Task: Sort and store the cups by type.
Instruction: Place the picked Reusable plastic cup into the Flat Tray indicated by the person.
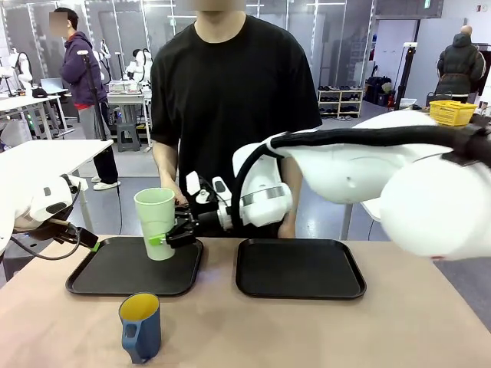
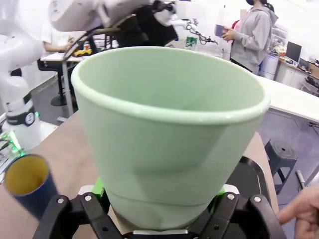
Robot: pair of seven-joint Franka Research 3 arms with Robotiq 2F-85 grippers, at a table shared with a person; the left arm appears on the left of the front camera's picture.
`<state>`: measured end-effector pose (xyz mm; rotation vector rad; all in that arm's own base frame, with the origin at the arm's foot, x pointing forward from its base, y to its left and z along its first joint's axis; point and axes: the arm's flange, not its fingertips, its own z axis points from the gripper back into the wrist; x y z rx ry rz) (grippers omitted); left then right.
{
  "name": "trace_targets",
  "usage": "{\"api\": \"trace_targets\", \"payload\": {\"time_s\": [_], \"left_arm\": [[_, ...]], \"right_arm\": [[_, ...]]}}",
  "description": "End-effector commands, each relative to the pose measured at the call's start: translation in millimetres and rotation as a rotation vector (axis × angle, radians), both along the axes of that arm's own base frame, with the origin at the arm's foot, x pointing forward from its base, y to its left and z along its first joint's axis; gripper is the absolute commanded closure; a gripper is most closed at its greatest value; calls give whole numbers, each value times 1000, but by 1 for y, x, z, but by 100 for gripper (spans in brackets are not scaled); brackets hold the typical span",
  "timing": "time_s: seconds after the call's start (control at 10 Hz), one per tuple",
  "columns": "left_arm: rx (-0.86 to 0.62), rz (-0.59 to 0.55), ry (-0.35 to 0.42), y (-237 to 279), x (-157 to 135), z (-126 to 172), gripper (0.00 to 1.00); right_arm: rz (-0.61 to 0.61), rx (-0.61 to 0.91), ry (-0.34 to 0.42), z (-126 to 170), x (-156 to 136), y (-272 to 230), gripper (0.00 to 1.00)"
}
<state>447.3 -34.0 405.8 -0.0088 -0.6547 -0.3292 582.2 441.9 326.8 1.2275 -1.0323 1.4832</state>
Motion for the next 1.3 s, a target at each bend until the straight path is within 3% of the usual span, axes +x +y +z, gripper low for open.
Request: {"api": "trace_targets", "payload": {"time_s": [0.0,0.8,1.0,1.2], "left_arm": [[5,-1,-2,1,0,1,0],[5,-1,-2,1,0,1,0],[5,-1,-2,1,0,1,0],[5,-1,-2,1,0,1,0]], "right_arm": [[-79,33,39,-7,17,29,16],[-274,10,93,-66,39,41,16],[-288,28,138,-82,40,42,16],[-311,12,134,-90,40,43,16]]}}
